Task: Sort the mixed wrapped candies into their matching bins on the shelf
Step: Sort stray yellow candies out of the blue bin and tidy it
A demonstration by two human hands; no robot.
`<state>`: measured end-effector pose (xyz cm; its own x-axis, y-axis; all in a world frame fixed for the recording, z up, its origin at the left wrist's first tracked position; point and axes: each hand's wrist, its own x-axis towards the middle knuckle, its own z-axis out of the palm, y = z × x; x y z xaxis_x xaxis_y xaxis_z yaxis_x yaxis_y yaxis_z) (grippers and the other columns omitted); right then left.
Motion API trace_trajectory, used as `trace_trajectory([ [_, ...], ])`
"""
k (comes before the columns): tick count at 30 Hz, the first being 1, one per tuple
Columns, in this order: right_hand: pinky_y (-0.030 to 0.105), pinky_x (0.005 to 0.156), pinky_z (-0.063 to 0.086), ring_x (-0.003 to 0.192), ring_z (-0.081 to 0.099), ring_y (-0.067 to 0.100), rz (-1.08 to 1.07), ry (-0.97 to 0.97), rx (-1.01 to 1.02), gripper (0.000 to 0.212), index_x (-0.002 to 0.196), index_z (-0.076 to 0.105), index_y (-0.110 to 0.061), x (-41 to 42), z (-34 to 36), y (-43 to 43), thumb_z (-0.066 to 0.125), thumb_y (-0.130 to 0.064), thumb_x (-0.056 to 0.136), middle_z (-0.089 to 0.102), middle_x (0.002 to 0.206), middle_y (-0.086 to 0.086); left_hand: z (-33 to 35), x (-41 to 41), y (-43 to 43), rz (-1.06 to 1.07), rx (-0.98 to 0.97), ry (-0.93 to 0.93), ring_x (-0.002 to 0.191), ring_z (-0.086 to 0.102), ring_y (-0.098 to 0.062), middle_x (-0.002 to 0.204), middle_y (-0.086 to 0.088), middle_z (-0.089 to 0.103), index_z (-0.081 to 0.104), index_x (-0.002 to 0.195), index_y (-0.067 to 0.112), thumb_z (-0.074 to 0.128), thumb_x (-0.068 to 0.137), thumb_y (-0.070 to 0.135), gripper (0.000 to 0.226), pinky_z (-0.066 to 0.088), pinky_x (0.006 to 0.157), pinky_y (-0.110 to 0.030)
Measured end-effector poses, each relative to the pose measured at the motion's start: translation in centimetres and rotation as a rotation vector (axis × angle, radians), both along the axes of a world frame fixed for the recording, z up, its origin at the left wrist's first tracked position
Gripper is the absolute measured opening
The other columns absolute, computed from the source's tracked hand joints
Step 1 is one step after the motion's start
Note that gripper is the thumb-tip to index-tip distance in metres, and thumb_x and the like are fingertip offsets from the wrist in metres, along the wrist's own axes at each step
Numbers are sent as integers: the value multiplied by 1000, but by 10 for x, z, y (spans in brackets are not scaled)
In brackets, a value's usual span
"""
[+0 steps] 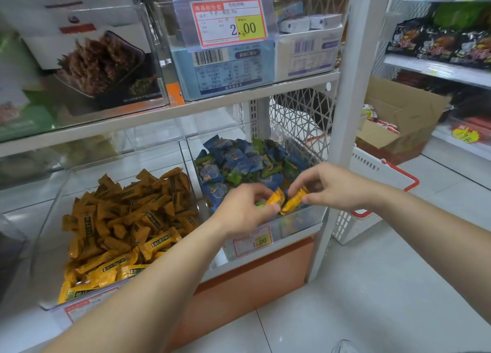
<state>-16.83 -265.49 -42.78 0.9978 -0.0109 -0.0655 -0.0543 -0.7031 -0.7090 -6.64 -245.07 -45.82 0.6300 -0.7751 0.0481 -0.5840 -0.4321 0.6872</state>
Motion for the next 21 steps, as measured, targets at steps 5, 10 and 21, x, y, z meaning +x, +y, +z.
trace_trajectory([
  [5, 28, 84, 57, 97, 71, 18, -96, -168, 472, 27, 102, 74, -18, -4, 4, 6, 71, 3, 86, 77, 102, 7, 18, -7, -2, 233, -357, 255, 87, 69, -11, 95, 2, 74, 64, 117, 14, 60, 96, 35, 30, 53, 78, -27],
  [10, 27, 75, 55, 82, 68, 15, -189, -312, 495, 26, 93, 73, -19, 4, 0, 30, 80, 1, 78, 73, 93, 13, 36, -22, -1, 200, -490, 657, 78, 71, -22, 95, -9, 73, 60, 118, 15, 52, 101, 27, 23, 57, 56, -27],
  [21, 22, 82, 49, 94, 65, 6, 8, 117, -187, 25, 113, 70, -22, 14, -17, 17, 66, -33, 91, 72, 112, -8, 29, 4, 28, 166, -142, -159, 82, 61, 4, 88, 23, 60, 57, 121, 27, 71, 85, 40, 41, 48, 69, -16],
])
